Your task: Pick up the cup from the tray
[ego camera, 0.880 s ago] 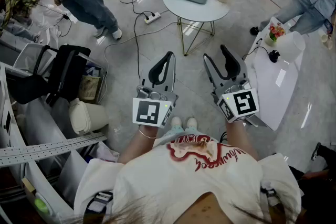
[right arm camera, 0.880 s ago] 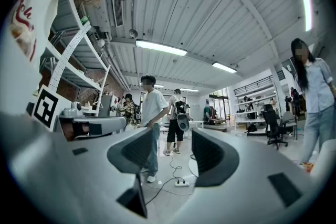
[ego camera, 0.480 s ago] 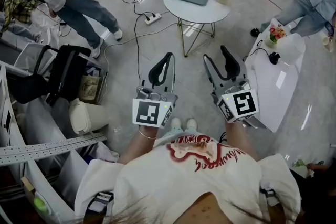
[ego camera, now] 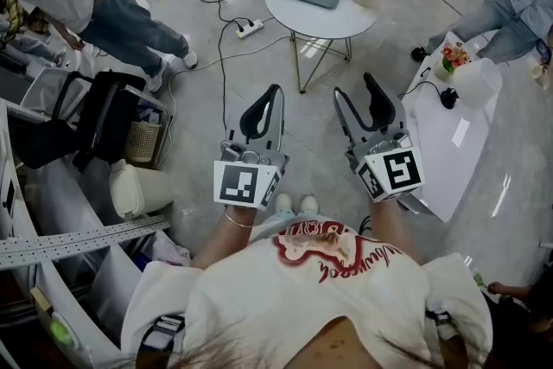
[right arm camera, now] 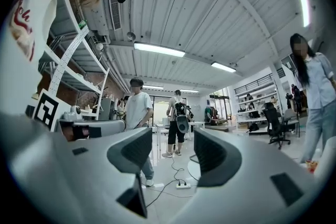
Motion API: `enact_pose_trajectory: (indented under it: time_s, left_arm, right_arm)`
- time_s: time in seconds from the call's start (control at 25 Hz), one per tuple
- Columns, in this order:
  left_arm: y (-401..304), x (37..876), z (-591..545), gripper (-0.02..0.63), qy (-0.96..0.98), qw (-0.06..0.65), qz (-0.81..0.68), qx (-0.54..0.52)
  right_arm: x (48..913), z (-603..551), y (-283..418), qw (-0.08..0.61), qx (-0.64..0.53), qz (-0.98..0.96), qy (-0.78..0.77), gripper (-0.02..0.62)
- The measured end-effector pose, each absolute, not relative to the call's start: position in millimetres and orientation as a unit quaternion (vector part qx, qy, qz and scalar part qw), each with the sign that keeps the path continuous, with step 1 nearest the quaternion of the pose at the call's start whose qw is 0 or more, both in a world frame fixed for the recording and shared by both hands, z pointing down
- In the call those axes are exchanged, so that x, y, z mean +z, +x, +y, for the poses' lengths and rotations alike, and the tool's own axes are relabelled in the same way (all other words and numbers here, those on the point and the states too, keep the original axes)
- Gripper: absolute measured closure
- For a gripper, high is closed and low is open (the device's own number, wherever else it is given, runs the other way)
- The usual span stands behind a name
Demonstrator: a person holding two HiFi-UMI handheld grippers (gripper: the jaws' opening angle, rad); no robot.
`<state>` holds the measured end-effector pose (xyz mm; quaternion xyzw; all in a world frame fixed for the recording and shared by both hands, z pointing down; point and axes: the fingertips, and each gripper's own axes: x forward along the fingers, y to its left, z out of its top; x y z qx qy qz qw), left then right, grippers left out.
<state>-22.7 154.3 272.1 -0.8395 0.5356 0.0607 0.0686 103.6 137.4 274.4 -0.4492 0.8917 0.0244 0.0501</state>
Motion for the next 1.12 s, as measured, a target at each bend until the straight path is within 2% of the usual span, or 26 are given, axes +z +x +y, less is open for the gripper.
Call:
enact_pose_trajectory:
  time_s: [0.52, 1.12]
  left_arm:
    - [-28.2, 290.6, 100.0, 0.592, -0.825, 0.056, 0.559, 0.058]
    - [-93.9, 283.2, -180.5, 0.592, -0.848, 0.079, 0.522, 0.056]
  right_arm:
    - [293.9, 73.6, 103.2, 0.033, 0.031, 0.897, -0.439, 0.357]
    - [290.7, -199.3, 31.6, 0.047, 0.034, 0.888, -0.457, 0.357]
